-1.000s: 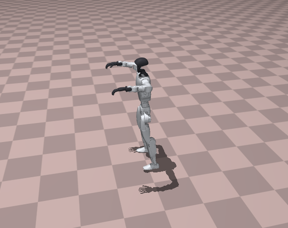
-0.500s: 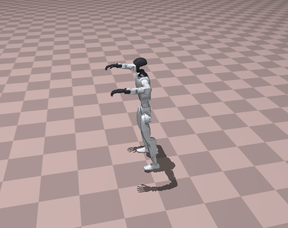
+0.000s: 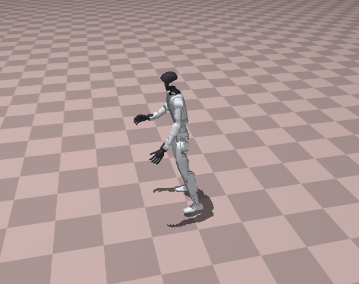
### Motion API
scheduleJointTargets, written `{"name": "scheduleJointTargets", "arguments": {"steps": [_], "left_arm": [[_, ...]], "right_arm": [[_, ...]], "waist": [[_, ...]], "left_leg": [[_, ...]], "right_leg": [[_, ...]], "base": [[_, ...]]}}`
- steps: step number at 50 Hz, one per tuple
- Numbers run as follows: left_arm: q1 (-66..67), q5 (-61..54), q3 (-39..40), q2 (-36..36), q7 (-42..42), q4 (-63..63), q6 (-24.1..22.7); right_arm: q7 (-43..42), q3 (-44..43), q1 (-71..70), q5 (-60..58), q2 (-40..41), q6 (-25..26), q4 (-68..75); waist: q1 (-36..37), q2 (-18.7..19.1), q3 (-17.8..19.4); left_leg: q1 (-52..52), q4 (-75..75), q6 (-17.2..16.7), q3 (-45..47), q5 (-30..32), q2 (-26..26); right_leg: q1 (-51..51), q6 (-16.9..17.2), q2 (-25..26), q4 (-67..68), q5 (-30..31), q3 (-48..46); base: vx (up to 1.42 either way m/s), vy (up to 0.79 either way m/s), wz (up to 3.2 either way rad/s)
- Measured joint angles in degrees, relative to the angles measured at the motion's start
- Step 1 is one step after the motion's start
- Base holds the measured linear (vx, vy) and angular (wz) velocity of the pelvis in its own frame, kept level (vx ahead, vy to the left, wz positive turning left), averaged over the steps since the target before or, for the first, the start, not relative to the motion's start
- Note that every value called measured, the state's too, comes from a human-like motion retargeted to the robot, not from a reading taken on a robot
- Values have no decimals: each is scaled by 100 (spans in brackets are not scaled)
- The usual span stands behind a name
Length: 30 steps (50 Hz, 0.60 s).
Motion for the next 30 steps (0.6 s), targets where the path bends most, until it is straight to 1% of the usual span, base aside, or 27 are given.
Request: {"name": "scheduleJointTargets", "arguments": {"steps": [2, 5, 9, 11, 12, 13, 14, 16, 18, 19, 20, 22, 25, 27, 30], "left_arm": [[84, 291, 376, -428, -225, 926, 209], [445, 489, 791, -847, -534, 1668, 454], [1278, 235, 865, -1237, -969, 1726, 530], [1752, 122, 726, -1373, -1237, 1639, 489], [2021, 79, 630, -1426, -1364, 1583, 426], [2351, 31, 516, -1470, -1475, 1510, 298], [2615, 55, 413, -1488, -1576, 1450, 239], [3006, 272, 249, -1451, -1726, 1341, 202], [3312, 623, 138, -1338, -1746, 1233, 111], [3389, 765, 108, -1259, -1686, 1199, 19], [3430, 885, 87, -1172, -1604, 1175, -89], [3578, 1075, 31, -1036, -1453, 1266, -270], [3570, 966, -50, -906, -1293, 1699, -498], [3336, 642, -156, -848, -1314, 2140, -519], [2807, 871, -469, -754, -1210, 2678, -521]], "right_arm": [[138, 178, -288, -222, 581, 154, 758], [236, 244, -746, -337, 1311, 399, 1811], [244, -23, -1253, 178, 1964, 544, 2864], [297, -170, -1439, 553, 2155, 507, 3278], [300, -219, -1487, 732, 2217, 434, 3452], [245, -237, -1466, 906, 2252, 282, 3591], [245, -219, -1449, 1009, 2278, 213, 3691], [338, -146, -1452, 1146, 2299, 151, 3844], [446, -26, -1391, 1283, 2295, 29, 3892], [501, 37, -1342, 1347, 2296, -77, 3867], [559, 97, -1296, 1410, 2300, -200, 3829], [546, 250, -964, 1584, 2285, -433, 3701], [523, 366, -353, 1767, 2255, -708, 3566], [545, 213, 56, 1591, 2231, -642, 3611], [670, -62, 642, 1610, 2189, -620, 3799]], "waist": [[64, -103, 163], [270, -287, 458], [710, -427, 769], [954, -447, 863], [1045, -415, 886], [1076, -311, 878], [1148, -269, 852], [1354, -275, 809], [1562, -321, 763], [1677, -386, 721], [1798, -471, 674], [1831, -611, 532], [1722, -883, 262], [1563, -928, 89], [1252, -866, -140]], "left_leg": [[-80, 399, 150, 65, -29, 15], [-359, 1378, 347, 233, -144, 62], [-886, 2565, 421, 168, -406, 19], [-1065, 2678, 382, 3, -492, -109], [-1208, 2836, 296, -63, -544, -104], [-1483, 3317, 92, -101, -643, 41], [-1588, 3274, 14, -134, -659, 70], [-1561, 2475, -27, -165, -539, 5], [-1420, 1399, -83, -165, -262, -59], [-1244, 591, 31, -180, 81, -130], [-1022, -340, 217, -204, 514, -222], [-951, -686, 197, -136, 678, -247], [-812, -693, 234, -125, 516, -324], [-631, -702, 31, -216, 380, -267], [-363, -691, -171, -424, 231, -142]], "right_leg": [[70, -25, -37, 20, -32, 118], [165, -66, -122, 61, -47, 356], [204, -100, -188, 115, -16, 711], [183, -96, -198, 171, -8, 877], [171, -106, -168, 259, -49, 915], [166, -141, -76, 443, -161, 881], [147, -145, -19, 509, -181, 909], [87, -109, 48, 541, -141, 1033], [54, -57, 113, 573, -113, 1146], [46, -21, 134, 496, -48, 1228], [39, 19, 148, 374, 43, 1327], [111, 40, 152, 369, 82, 1293], [216, 83, 88, 464, 153, 1221], [309, 76, 179, 658, 270, 1203], [240, 24, 387, 1449, 469, 1157]], "base": [[13, -20, -47], [15, -18, -66], [19, -9, -75], [23, 0, -71], [26, 5, -46], [27, 6, -35], [28, 7, -34], [29, 8, -51], [32, 12, -52], [34, 15, -52], [36, 17, -34], [39, 18, 1], [44, 21, 34], [47, 23, 52], [45, 23, 67]]}}
